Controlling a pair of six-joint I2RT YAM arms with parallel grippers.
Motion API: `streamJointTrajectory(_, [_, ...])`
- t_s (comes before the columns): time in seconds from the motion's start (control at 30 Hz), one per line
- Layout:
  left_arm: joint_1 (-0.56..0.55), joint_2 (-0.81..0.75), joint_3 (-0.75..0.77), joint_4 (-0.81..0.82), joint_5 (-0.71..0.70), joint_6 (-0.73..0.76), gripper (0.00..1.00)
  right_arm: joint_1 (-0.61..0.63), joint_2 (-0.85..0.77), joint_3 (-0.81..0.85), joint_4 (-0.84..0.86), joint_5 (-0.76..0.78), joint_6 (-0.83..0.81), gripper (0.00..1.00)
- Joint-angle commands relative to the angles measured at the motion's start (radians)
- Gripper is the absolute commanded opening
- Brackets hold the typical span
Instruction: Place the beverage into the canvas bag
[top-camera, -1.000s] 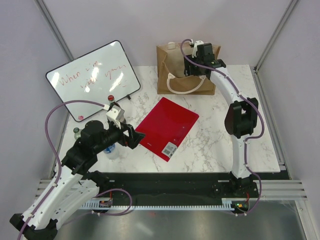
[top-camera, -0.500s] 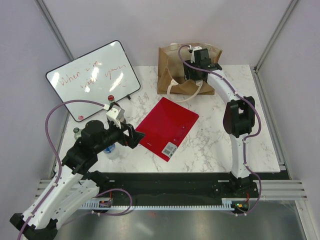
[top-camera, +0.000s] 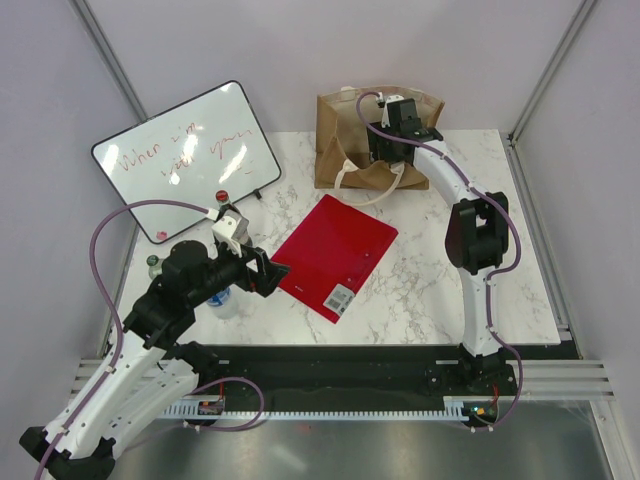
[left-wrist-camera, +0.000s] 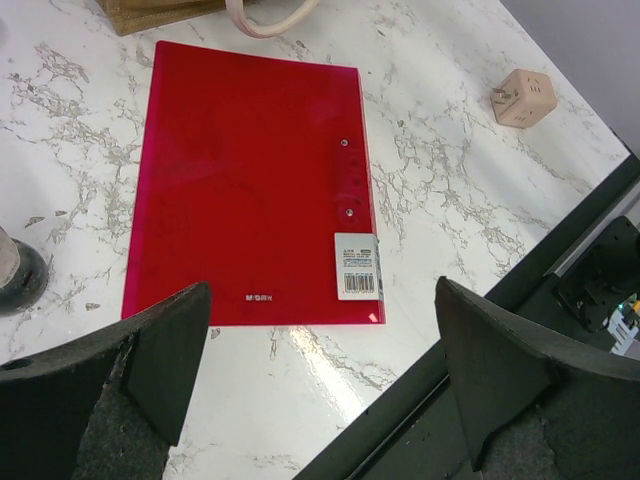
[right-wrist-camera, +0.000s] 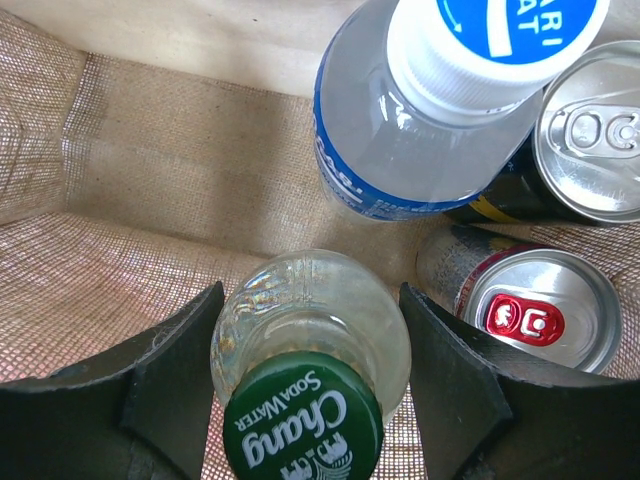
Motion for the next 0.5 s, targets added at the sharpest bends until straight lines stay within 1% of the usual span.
streamJointTrajectory(0.0, [-0.005,-0.006,0.004,0.012,-0.006,0.015,1.0,-0.006,0.001,0.08,0.016,0.048,0.005,0.61])
streamJointTrajectory(0.2, [-0.005,-0.006,0.004,0.014,-0.008,0.015,1.0,-0.006,-0.042,0.104,0.007,0.077,0.016,0.62])
streamJointTrajectory(0.4, [-0.005,-0.007,0.004,0.014,-0.006,0.015,1.0,-0.006,-0.055,0.126,-0.016,0.088,0.027,0.68])
streamJointTrajectory(0.47, [-0.005,-0.009,0.004,0.014,-0.006,0.015,1.0,-0.006,-0.054,0.13,-0.022,0.091,0.027,0.69])
